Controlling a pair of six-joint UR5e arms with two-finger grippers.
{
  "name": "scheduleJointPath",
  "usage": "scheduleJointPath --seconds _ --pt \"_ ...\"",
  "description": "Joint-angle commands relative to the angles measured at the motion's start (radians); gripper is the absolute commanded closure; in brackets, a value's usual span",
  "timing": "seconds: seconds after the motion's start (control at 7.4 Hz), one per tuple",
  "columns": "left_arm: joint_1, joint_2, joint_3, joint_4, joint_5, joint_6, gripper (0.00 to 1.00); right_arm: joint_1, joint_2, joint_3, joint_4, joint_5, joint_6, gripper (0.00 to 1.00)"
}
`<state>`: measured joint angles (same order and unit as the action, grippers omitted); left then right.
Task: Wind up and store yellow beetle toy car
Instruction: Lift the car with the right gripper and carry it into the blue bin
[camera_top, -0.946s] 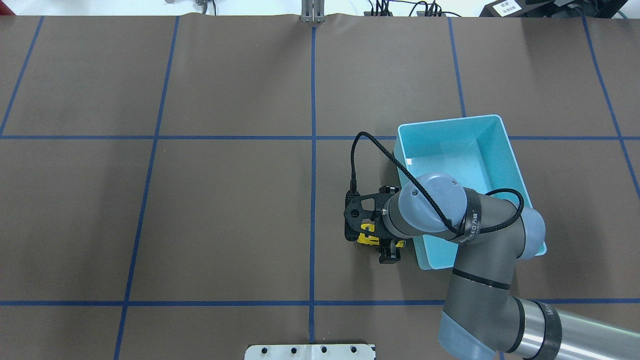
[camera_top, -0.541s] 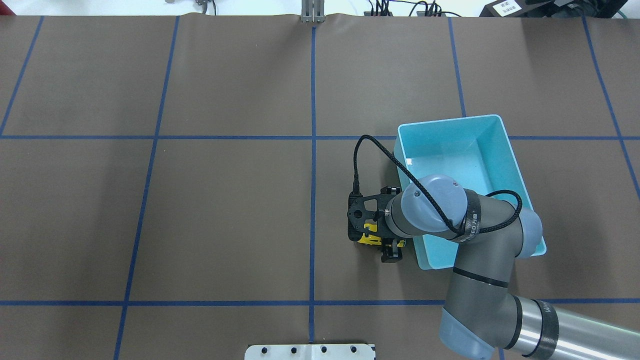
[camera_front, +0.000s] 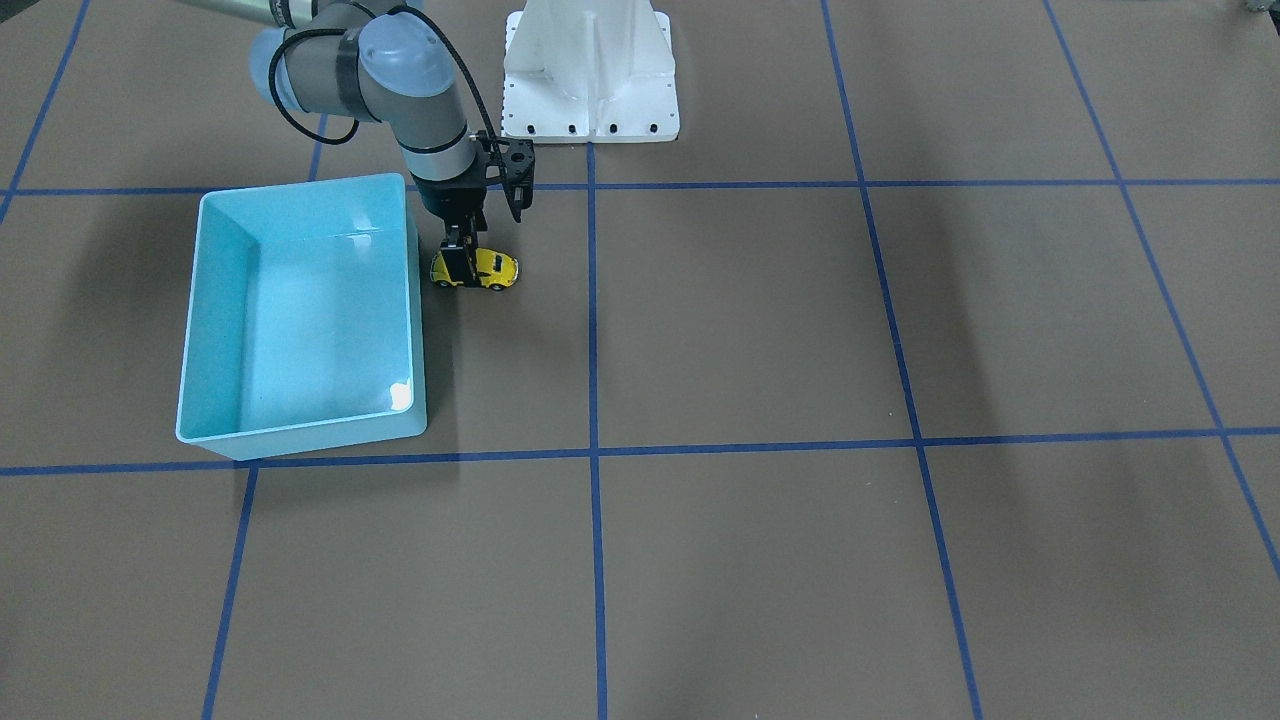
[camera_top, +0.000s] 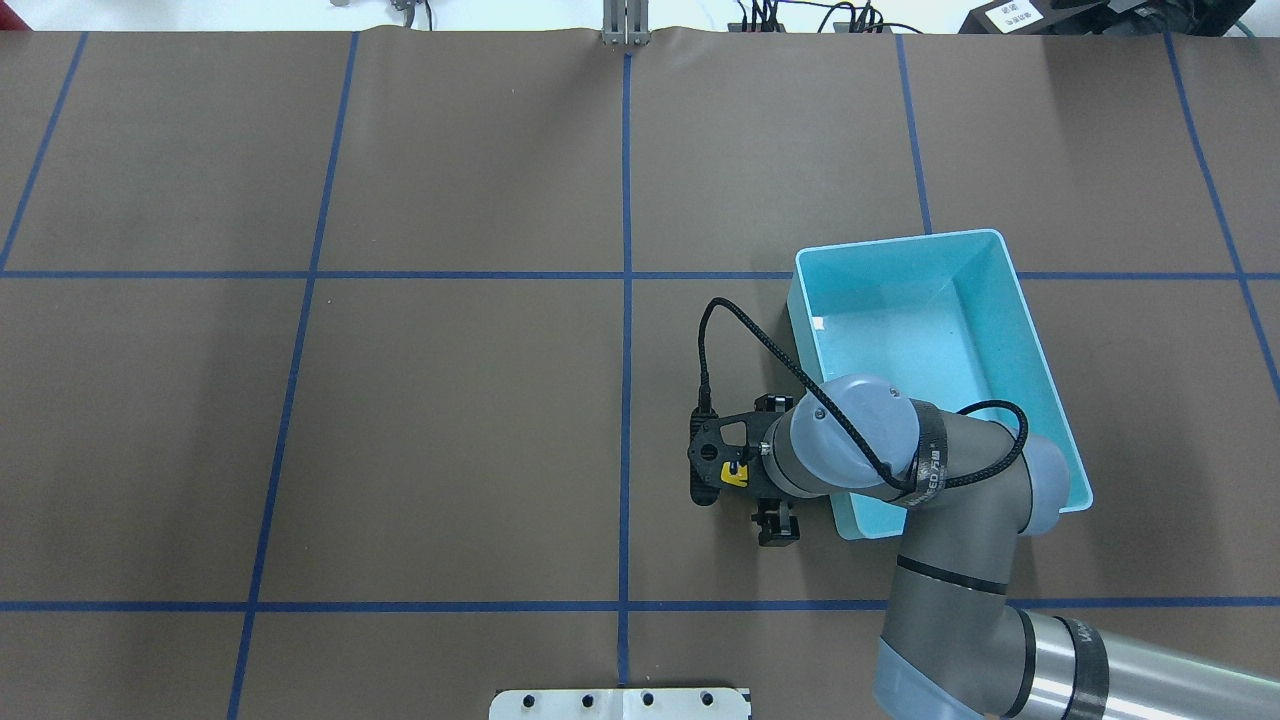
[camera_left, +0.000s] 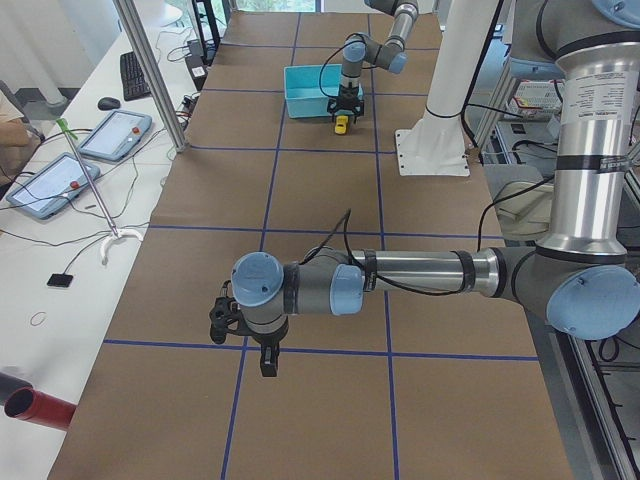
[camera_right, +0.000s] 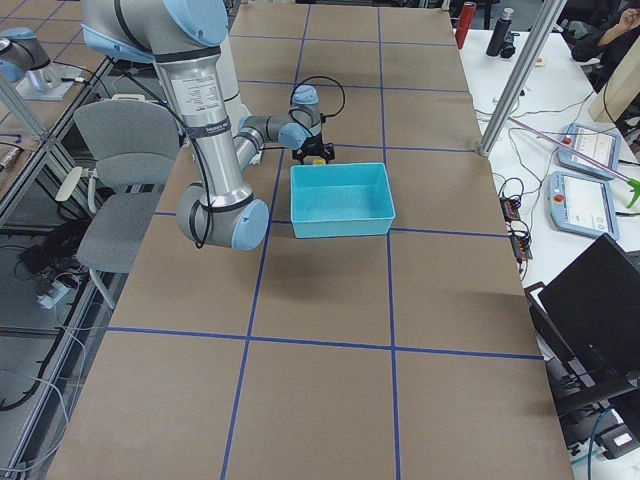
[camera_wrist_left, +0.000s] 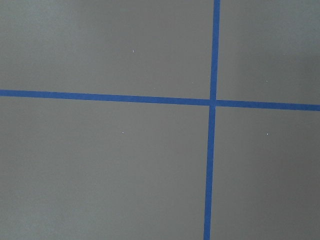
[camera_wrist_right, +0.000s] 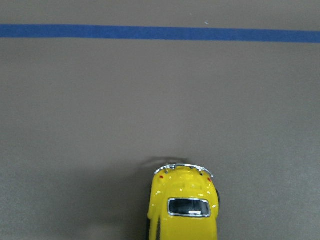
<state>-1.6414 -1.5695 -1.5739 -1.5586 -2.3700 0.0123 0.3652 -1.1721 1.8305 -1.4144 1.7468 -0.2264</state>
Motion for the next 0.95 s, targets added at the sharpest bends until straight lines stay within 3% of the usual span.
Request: scheduleJointPath --seconds 0.0,0.14,0.27,0.41,0.81 --pt "0.0 0.0 0.0 0.0 0.0 0.0 0.0 -0.005 0.0 -0.002 0.0 -0.001 -0.001 0.14" --pt "0.0 0.0 0.0 0.002 0.0 0.0 0.0 -0.005 -0.001 -0.002 0.002 -0.001 -0.001 0.69" --pt "0.0 0.0 0.0 0.002 0.0 0.0 0.0 -0.003 0.0 0.0 0.002 -0.001 -0.011 1.0" --pt "0.0 0.0 0.0 0.002 0.0 0.0 0.0 0.001 0.009 0.012 0.002 0.005 -0.01 1.0" --pt "0.0 0.0 -0.002 0.002 0.0 0.0 0.0 0.043 0.203 0.019 -0.099 0.005 0.016 1.0"
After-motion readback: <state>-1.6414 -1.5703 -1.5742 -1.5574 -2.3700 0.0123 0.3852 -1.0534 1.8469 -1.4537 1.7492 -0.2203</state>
